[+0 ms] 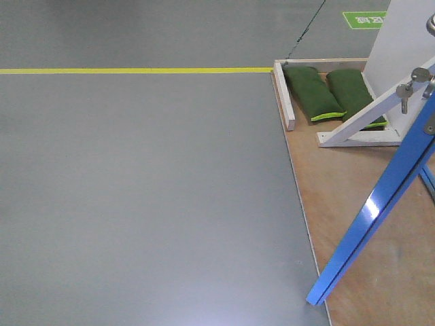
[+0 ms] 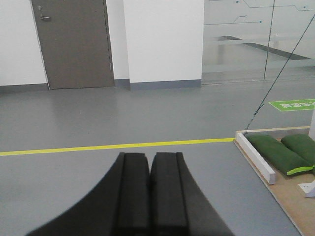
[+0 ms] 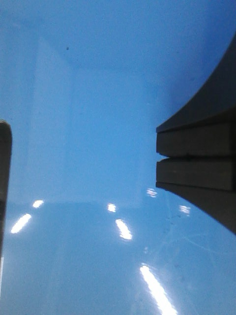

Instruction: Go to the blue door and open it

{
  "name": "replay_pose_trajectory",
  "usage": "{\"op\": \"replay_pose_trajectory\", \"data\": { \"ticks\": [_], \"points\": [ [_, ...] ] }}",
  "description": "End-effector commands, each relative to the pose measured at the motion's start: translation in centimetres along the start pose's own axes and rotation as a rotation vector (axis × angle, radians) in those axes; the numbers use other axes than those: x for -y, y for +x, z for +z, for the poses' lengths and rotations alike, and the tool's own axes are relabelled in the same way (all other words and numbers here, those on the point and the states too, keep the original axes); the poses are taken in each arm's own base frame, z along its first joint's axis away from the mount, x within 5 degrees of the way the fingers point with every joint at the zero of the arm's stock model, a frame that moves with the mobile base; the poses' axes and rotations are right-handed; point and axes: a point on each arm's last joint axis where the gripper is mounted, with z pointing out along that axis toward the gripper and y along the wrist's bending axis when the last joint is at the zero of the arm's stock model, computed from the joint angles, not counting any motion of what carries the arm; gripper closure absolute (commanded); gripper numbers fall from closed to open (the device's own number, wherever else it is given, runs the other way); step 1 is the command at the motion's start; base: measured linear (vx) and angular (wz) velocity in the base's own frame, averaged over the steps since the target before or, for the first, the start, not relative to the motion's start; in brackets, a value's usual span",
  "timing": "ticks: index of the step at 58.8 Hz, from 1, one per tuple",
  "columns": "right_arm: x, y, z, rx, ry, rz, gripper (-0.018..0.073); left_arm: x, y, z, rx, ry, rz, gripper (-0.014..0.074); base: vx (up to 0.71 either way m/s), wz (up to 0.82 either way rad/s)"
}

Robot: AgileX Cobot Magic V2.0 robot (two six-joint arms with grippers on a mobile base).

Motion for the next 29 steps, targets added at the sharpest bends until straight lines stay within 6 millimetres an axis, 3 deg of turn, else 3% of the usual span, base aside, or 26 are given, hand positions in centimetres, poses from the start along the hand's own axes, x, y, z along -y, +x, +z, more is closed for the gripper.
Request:
{"op": "replay_pose_trajectory", "data": {
  "ticks": [1,29],
  "points": [
    [-1.8,1.2,-0.4,-0.045,-0.055,-0.005,0.0561,0.0,-1.5,-0.3,0.117,0.008,-0.009,0.0524,0.00,0.00],
    [-0.8,5.0,1.7,-0.142,-0.030,0.013,0.0561,0.0,-1.5,-0.3,0.117,0.008,-0.009,0.0524,0.00,0.00]
  ]
}}
